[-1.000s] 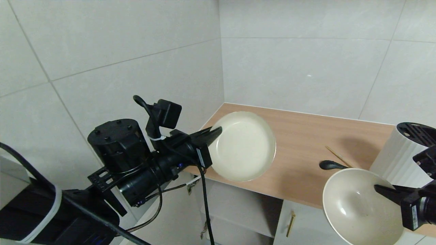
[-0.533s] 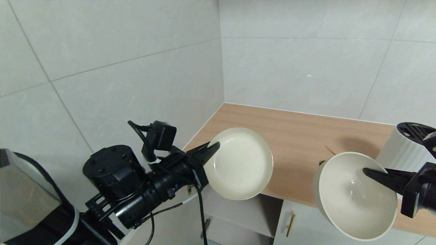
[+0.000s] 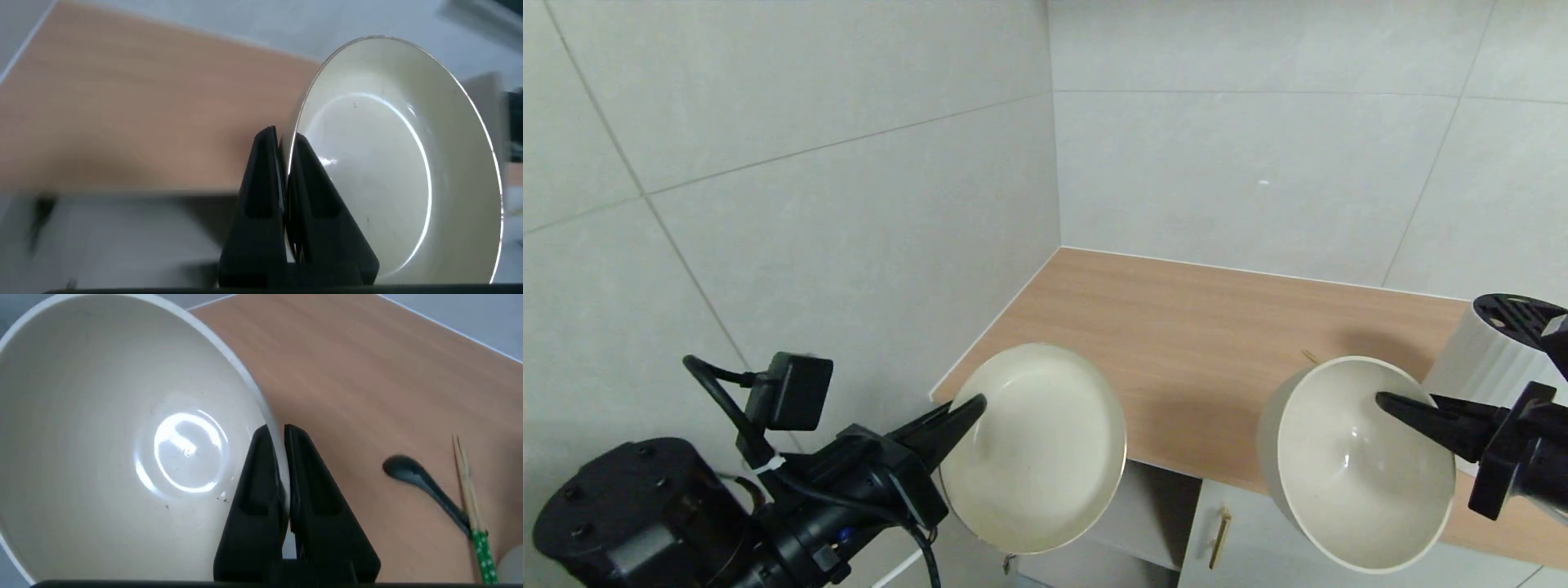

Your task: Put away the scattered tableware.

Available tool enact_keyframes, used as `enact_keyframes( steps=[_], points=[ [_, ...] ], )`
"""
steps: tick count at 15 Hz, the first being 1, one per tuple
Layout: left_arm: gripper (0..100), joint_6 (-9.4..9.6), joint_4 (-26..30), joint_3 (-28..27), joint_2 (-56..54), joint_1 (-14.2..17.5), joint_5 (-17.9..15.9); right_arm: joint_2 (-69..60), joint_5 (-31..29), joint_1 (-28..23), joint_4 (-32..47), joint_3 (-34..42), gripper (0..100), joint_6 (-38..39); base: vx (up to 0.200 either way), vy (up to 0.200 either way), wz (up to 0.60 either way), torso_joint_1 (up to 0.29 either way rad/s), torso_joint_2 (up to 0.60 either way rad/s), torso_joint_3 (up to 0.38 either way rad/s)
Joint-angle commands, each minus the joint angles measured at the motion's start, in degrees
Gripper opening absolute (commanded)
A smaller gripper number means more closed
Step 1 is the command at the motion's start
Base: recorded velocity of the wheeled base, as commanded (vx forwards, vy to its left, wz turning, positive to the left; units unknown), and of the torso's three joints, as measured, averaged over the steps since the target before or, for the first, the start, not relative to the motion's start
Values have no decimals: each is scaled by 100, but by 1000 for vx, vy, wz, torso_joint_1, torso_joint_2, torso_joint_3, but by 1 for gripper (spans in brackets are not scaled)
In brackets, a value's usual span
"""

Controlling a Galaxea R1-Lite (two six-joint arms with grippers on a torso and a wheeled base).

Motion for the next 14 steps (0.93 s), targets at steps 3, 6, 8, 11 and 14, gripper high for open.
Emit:
enact_keyframes(
  steps=[3, 6, 8, 11, 14],
  points=[
    [0, 232, -12, 3, 186, -3, 84, 385, -165, 4, -1356, 722, 0, -236, 0, 0, 0, 0, 0, 0],
    [0, 1392, -12, -507, 801, -3, 840, 1167, -411, 22, -2120, 669, 0, -763, 0, 0, 0, 0, 0, 0],
    [0, 1603, -12, -542, 915, -3, 927, 1343, -394, 136, -2516, 722, 0, -755, 0, 0, 0, 0, 0, 0],
    [0, 1665, -12, -718, 1038, -29, 936, 2081, -394, 505, -3904, 1188, 0, -649, 0, 0, 0, 0, 0, 0],
    [0, 1673, -12, -744, 977, -205, 945, 2283, -394, 760, -4362, 1275, 0, -359, 0, 0, 0, 0, 0, 0]
  ],
)
